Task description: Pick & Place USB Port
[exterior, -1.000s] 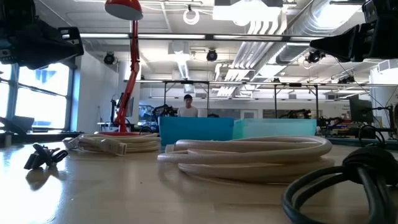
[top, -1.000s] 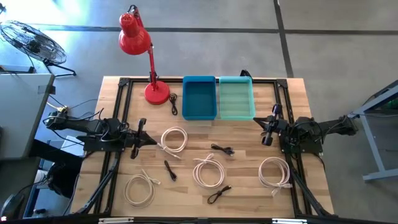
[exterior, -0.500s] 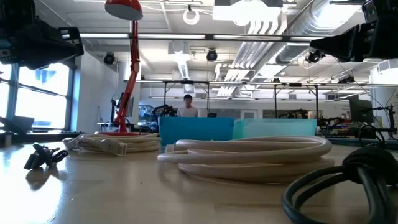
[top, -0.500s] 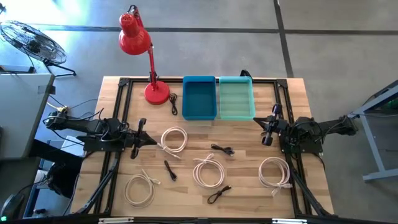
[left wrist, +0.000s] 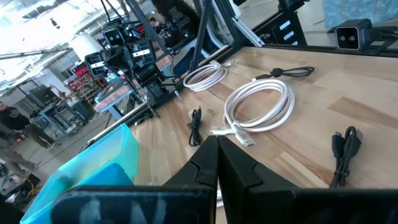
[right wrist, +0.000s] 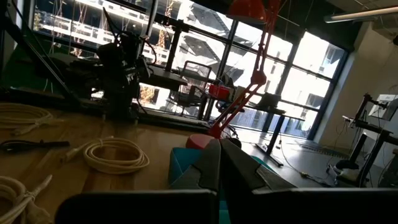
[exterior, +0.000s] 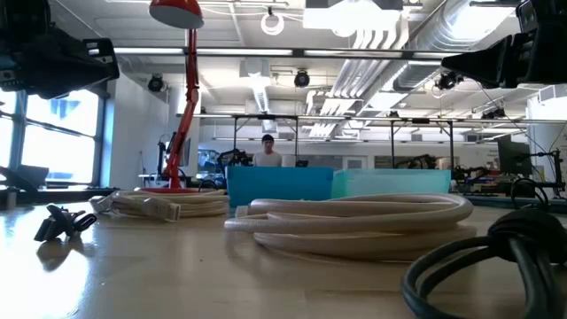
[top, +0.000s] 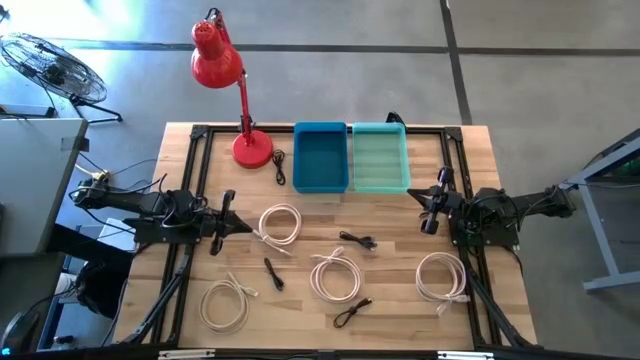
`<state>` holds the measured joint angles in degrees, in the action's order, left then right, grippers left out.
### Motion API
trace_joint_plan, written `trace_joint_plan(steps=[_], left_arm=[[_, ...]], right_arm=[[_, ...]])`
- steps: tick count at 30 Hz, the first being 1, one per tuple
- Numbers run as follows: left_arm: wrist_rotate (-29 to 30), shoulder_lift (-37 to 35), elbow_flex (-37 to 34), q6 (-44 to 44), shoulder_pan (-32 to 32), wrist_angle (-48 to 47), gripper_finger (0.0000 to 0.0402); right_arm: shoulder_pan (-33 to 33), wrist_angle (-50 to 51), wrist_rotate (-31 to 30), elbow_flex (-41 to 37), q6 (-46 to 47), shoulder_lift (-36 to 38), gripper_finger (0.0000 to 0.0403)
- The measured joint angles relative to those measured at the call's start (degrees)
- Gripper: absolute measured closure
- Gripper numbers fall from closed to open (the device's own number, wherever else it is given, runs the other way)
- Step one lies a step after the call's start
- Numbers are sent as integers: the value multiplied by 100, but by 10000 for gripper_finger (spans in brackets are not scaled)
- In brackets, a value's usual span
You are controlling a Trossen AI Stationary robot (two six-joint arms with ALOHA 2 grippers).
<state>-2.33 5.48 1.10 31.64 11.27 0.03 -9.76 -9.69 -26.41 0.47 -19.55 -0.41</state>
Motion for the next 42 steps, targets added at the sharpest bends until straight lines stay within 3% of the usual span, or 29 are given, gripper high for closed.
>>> trace_joint_plan(steps=[7, 27, 42], left_arm=[[266, 2, 0, 456, 0, -19, 401], [301, 2, 0, 261, 0, 99, 401], [1455, 2, 0, 296, -1, 324, 401]], right_arm=[[0, 0, 0, 0, 1, -1, 402], [-1, 0, 2, 0, 1, 0, 402], [-2, -289, 276, 0, 346, 0, 402]])
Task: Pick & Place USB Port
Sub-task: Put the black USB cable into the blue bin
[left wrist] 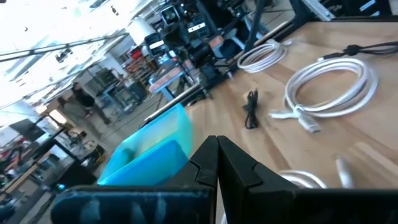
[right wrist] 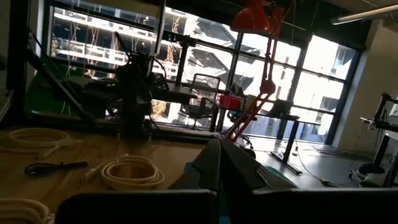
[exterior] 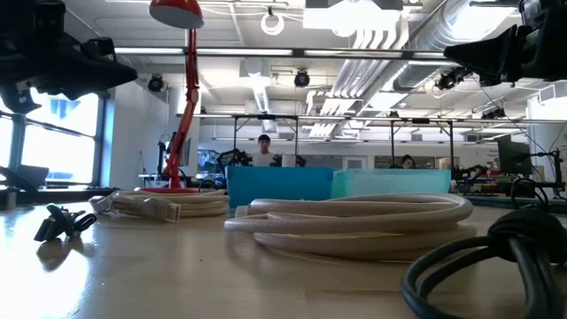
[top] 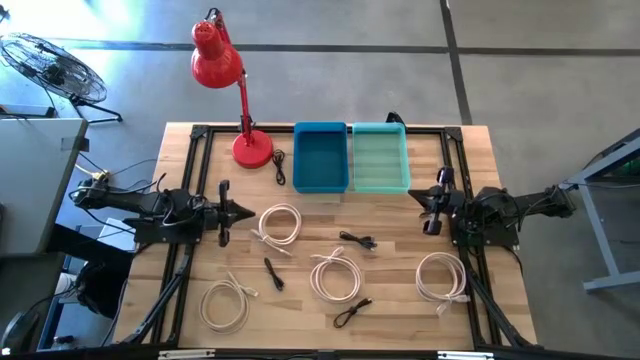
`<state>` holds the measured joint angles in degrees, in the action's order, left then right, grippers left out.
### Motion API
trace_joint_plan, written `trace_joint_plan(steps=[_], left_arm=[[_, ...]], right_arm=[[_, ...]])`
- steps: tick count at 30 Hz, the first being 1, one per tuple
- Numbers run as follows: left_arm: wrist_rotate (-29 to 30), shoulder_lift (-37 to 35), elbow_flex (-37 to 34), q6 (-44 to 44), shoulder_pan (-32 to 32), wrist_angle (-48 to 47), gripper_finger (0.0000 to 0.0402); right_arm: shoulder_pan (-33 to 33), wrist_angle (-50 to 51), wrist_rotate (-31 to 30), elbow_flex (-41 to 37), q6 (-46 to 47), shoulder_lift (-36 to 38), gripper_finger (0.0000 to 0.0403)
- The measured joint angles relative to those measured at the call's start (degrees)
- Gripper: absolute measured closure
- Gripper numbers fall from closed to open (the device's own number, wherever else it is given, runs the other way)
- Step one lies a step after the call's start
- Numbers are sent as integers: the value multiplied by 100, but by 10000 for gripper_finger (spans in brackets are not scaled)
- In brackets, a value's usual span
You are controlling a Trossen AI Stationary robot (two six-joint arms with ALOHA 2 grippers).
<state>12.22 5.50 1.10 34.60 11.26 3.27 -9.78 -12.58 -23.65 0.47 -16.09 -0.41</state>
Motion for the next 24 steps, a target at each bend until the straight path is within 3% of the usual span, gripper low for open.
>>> trace_joint_plan(steps=[6, 10, 13, 16, 24], left_arm=[[384, 0, 0, -36, 1, 44, 401], [534, 0, 0, -39, -1, 46, 401], [568, 0, 0, -38, -1, 41, 401], [930, 0, 0, -204, 1, -27, 401], [1539, -1, 0, -482, -1, 7, 401]], right_arm=[[-2, -153, -364, 151, -717, -49, 402], [-2, -122, -306, 874, -1582, -283, 402], [-2, 312, -746, 1657, -1595, -649, 402], [-1, 1499, -1118, 2634, -1214, -1167, 402], [-2, 5519, -1523, 5130, 905, -2944, 402]])
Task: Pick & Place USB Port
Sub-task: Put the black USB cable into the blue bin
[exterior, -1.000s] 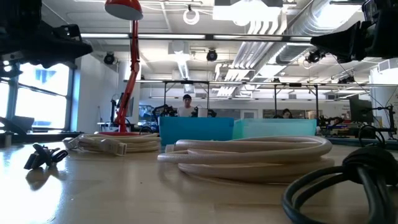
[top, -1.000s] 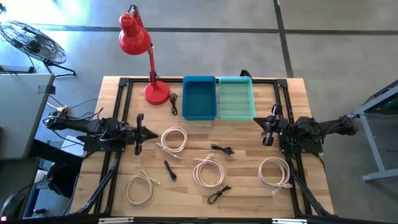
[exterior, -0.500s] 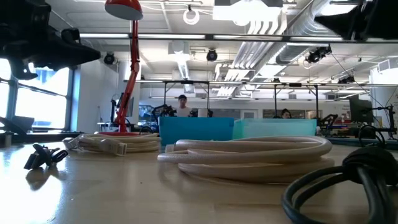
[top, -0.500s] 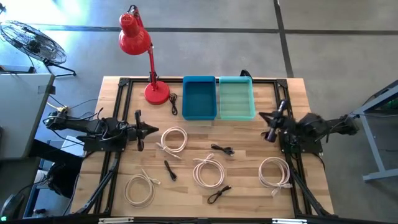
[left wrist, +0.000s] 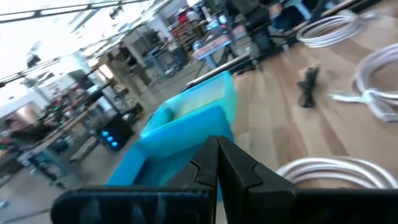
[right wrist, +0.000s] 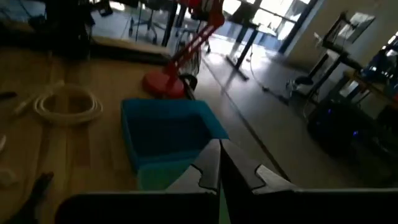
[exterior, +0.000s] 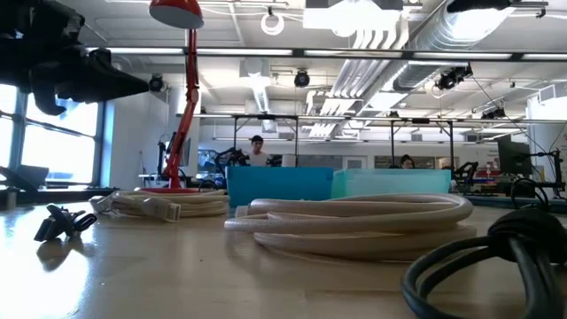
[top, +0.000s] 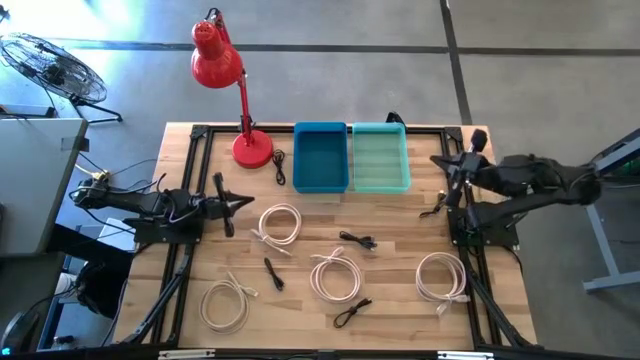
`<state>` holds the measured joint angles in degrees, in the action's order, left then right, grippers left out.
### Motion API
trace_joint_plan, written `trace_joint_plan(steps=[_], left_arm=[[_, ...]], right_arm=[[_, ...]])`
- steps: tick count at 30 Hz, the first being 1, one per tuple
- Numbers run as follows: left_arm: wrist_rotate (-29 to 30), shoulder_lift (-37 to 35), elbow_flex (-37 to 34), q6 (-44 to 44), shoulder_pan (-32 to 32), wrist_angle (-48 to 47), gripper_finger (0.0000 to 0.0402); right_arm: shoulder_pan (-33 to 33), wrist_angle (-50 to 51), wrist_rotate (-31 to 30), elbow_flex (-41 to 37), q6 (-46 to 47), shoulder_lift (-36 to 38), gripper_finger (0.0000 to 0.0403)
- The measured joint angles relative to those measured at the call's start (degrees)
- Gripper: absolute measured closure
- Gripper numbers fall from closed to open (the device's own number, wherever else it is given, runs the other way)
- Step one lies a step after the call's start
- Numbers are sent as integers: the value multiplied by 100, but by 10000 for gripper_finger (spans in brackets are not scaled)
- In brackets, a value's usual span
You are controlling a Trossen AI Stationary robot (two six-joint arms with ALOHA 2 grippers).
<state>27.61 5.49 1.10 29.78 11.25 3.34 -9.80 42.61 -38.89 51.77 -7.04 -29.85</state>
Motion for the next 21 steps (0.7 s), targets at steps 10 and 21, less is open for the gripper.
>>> trace_joint_plan(steps=[10, 21], left_arm=[[-26, 1, 0, -178, 0, -27, 401], [19, 0, 0, -142, 0, -12, 401]], right_arm=[[121, 2746, 570, 1634, 866, -1853, 402], [748, 4413, 1148, 1951, 2647, -3141, 353]])
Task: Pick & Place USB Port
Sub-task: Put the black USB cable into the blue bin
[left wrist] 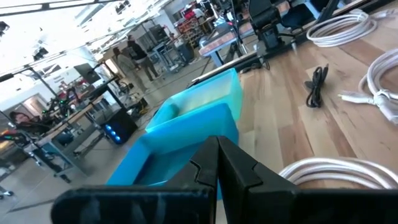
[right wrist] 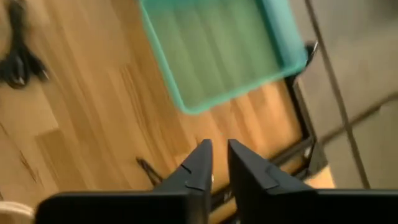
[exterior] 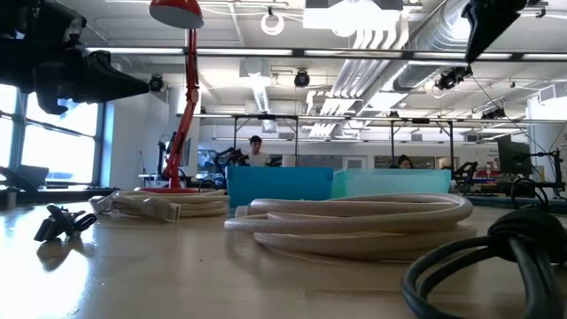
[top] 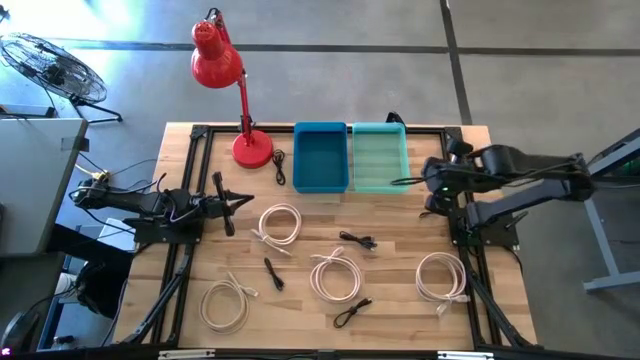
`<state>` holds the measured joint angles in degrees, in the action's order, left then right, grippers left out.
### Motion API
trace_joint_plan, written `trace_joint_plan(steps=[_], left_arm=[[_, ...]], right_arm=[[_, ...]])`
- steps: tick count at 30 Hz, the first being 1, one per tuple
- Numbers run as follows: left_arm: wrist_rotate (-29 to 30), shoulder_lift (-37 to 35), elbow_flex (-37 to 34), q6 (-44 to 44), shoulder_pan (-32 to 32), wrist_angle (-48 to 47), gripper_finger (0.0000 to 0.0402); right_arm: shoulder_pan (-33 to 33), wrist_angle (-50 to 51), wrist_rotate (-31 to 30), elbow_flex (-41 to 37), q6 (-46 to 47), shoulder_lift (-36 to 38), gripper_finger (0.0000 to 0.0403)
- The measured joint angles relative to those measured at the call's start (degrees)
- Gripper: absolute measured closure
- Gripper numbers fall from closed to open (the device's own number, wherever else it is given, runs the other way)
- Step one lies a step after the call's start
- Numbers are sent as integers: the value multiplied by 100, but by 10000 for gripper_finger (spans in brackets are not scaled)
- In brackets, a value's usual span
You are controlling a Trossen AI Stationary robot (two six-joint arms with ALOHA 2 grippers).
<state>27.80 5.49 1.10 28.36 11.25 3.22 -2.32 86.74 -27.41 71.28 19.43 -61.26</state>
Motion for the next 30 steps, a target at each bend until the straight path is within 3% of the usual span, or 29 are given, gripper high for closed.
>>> trace_joint_plan(steps=[7, 14, 21, 30], left_arm=[[-2, 0, 0, -14, 0, -17, 401], [-201, 0, 0, -16, 0, -26, 401], [-280, 0, 0, -16, 0, -33, 393], [-280, 0, 0, -20, 0, -35, 383]], right_arm=[[85, -57, 378, -939, 298, -196, 260], [85, -1147, 1012, -2001, 471, -214, 195], [85, -1525, 1332, -2748, 888, -213, 160], [87, -2280, 1690, -3468, 871, -215, 158]])
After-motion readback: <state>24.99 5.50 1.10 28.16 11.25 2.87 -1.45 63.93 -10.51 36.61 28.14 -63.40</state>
